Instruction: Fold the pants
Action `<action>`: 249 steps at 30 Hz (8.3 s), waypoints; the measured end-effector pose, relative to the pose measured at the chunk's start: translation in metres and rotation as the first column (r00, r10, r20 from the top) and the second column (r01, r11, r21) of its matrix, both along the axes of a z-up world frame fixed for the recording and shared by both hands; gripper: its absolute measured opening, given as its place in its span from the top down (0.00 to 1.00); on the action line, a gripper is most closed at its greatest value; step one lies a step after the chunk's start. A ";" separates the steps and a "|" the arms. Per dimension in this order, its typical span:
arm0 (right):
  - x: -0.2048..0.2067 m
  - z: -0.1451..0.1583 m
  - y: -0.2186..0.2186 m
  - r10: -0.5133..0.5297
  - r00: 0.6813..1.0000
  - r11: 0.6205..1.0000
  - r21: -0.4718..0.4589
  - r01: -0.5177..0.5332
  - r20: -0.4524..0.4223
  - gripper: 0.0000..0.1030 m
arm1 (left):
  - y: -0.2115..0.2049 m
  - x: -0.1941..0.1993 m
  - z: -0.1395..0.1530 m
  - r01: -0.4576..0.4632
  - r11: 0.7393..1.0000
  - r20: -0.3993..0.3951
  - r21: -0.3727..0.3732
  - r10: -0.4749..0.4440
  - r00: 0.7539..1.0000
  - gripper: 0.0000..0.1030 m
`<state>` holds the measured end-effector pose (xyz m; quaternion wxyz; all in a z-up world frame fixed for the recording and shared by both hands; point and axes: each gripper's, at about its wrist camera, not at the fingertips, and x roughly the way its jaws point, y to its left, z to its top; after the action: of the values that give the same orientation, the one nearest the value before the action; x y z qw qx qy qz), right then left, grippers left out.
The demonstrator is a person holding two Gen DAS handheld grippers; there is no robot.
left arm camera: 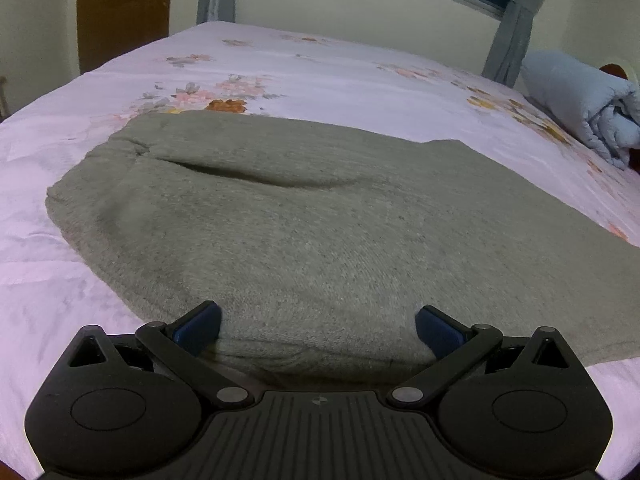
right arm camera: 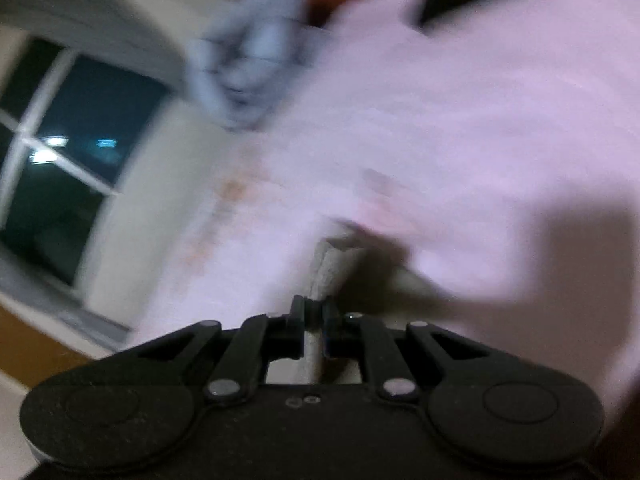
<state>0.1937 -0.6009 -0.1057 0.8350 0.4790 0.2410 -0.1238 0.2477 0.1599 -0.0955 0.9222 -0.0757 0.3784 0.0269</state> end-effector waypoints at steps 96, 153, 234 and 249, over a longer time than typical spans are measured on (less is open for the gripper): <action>-0.007 -0.017 0.012 -0.049 0.998 0.980 0.193 0.039 0.047 1.00 | -0.001 -0.006 -0.001 0.006 1.000 0.024 -0.005 -0.006 1.000 0.00; 0.308 0.064 0.394 0.896 0.425 0.374 -0.303 -0.877 -0.124 0.71 | 0.162 -0.014 0.010 -0.373 0.912 0.034 -0.173 0.384 0.923 0.00; -0.024 -0.016 0.007 -0.090 0.992 0.994 0.074 0.084 0.083 0.39 | -0.325 -0.037 0.021 0.241 0.969 0.182 0.046 -0.245 0.952 0.00; -0.017 -0.030 -0.003 -0.040 0.993 0.990 0.139 0.025 0.110 0.70 | -0.378 -0.039 -0.002 0.210 0.969 0.115 0.131 -0.225 0.967 0.00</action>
<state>0.1766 -0.6036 -0.1354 0.8102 0.5452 0.1938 -0.0934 0.2083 -0.2179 -0.0973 0.9449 0.0193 0.3216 -0.0573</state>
